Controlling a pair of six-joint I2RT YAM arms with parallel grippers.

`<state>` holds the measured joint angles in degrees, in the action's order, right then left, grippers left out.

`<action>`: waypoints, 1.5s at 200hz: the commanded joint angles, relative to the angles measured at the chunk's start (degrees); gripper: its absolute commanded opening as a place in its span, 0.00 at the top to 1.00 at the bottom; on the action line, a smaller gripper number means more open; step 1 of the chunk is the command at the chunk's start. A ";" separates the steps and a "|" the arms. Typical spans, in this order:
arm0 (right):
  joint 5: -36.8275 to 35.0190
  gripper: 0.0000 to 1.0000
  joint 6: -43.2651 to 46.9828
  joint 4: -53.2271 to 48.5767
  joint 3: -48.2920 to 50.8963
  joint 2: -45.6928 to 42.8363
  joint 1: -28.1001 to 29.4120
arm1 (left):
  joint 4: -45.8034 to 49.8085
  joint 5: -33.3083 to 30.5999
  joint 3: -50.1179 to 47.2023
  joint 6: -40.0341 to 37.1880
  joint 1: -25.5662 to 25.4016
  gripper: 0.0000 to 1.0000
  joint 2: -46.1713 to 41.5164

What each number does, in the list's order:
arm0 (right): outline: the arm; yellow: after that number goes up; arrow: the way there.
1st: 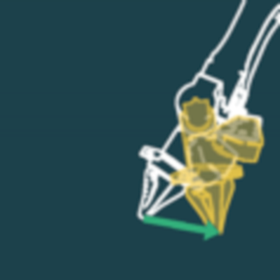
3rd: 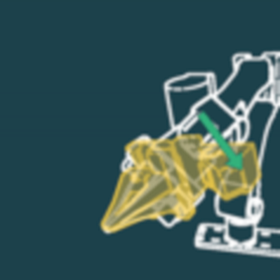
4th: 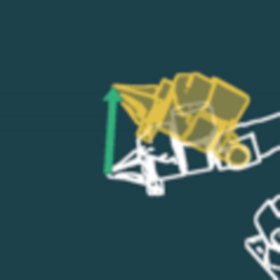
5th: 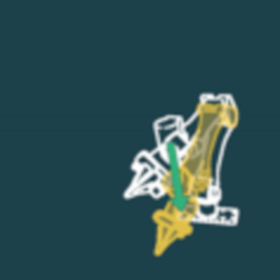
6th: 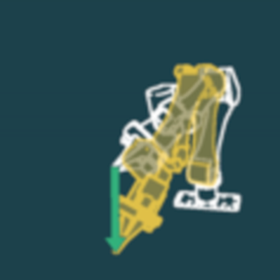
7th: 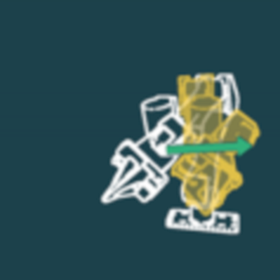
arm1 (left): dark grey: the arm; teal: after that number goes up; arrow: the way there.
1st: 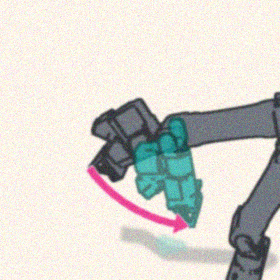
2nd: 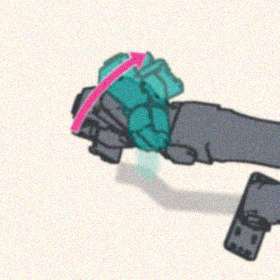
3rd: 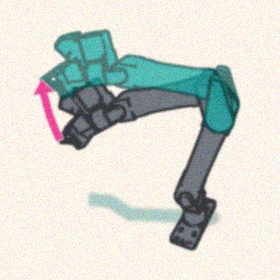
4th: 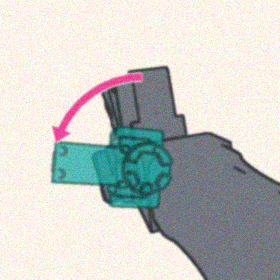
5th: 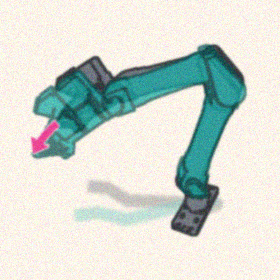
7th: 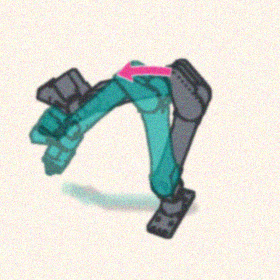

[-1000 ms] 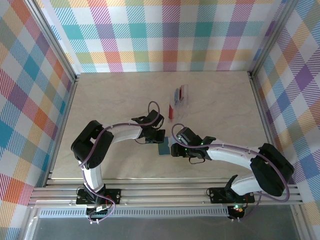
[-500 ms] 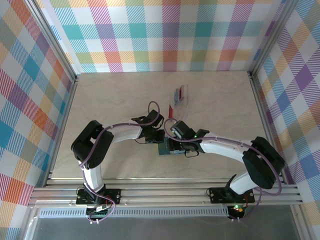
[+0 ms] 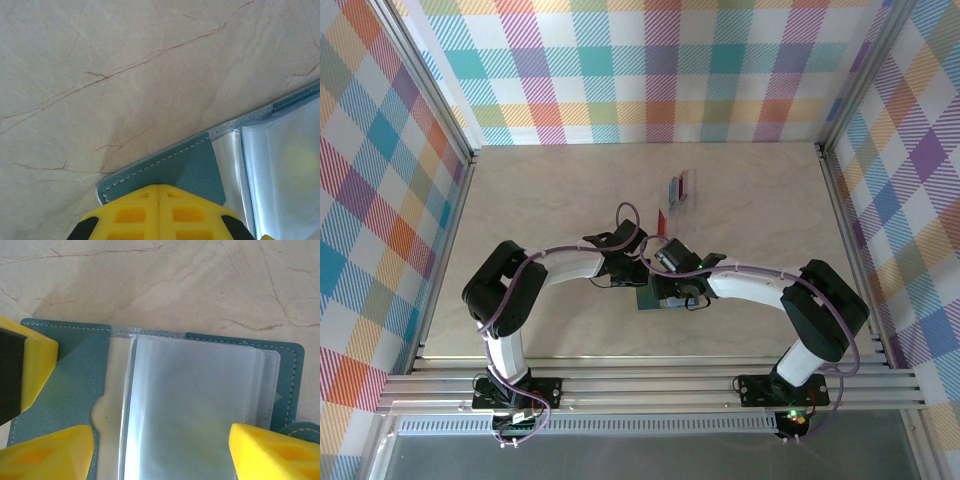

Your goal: Put the credit cards into the card holder

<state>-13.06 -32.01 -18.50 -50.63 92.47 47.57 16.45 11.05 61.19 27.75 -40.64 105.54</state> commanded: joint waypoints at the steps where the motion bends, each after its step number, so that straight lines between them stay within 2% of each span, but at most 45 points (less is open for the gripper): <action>1: -1.51 0.28 0.81 -1.89 -0.45 0.85 -0.29 | 4.26 -1.29 -2.74 -0.57 -0.26 1.00 6.38; 124: -1.54 0.27 0.37 -1.95 -0.37 2.89 -0.31 | 4.31 -1.37 -2.72 -0.50 -0.27 1.00 6.52; 222: 12.61 0.26 0.03 6.94 3.51 -1.84 -1.70 | 4.27 -1.12 -2.65 -0.53 -0.31 1.00 6.78; 300: 20.17 0.27 -4.52 10.95 9.35 -5.58 -1.78 | 4.21 -0.96 -2.57 -0.42 -0.29 1.00 6.96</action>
<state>2.96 -34.02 -8.62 -43.55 88.60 45.76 16.60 11.07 61.34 27.75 -40.64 105.69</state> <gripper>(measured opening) 0.730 0.050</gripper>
